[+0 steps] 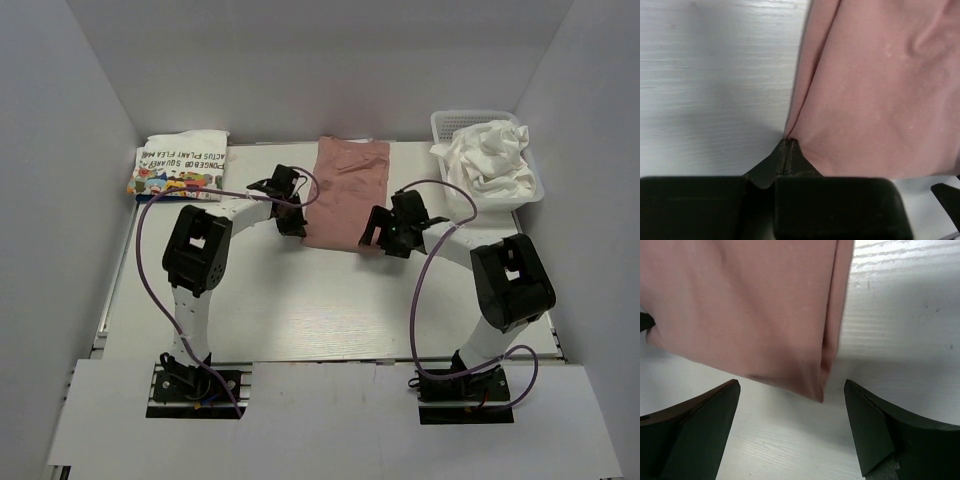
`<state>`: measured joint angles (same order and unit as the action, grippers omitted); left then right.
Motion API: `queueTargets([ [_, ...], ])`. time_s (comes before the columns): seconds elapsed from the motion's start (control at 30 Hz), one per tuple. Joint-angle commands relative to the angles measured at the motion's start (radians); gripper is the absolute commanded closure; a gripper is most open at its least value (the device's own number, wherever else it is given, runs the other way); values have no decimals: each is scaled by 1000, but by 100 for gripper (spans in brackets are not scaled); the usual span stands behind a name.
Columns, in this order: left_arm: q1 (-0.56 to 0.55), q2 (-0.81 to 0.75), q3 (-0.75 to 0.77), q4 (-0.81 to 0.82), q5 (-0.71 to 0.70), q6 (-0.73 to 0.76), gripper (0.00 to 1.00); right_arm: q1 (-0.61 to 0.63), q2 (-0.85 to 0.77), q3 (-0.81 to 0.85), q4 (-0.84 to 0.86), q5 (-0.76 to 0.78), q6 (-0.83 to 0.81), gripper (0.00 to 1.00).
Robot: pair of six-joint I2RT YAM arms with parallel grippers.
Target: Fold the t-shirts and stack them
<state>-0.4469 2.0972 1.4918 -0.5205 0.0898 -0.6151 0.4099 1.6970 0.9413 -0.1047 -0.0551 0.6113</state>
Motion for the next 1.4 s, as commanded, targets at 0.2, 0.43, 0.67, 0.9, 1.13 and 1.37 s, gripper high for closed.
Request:
queueTargets([
  [0.2, -18, -28, -119, 51, 48, 8, 100, -3, 78, 27, 65, 24, 48, 28],
  [0.43, -27, -195, -275, 184, 86, 40, 100, -2, 50, -4, 94, 69, 47, 97],
  [0.67, -58, -287, -396, 172, 122, 40, 100, 12, -129, -183, 92, -61, 61, 100],
  [0.9, -105, -604, -562, 140, 136, -26, 100, 76, -477, -317, -41, -130, 81, 100],
  [1.13, -141, -784, -544, 71, 108, -69, 100, 98, -701, -262, -139, -126, 91, 100],
  [1.37, -131, -747, -360, 51, 8, -60, 100, 89, -633, -103, -127, -11, 107, 100],
])
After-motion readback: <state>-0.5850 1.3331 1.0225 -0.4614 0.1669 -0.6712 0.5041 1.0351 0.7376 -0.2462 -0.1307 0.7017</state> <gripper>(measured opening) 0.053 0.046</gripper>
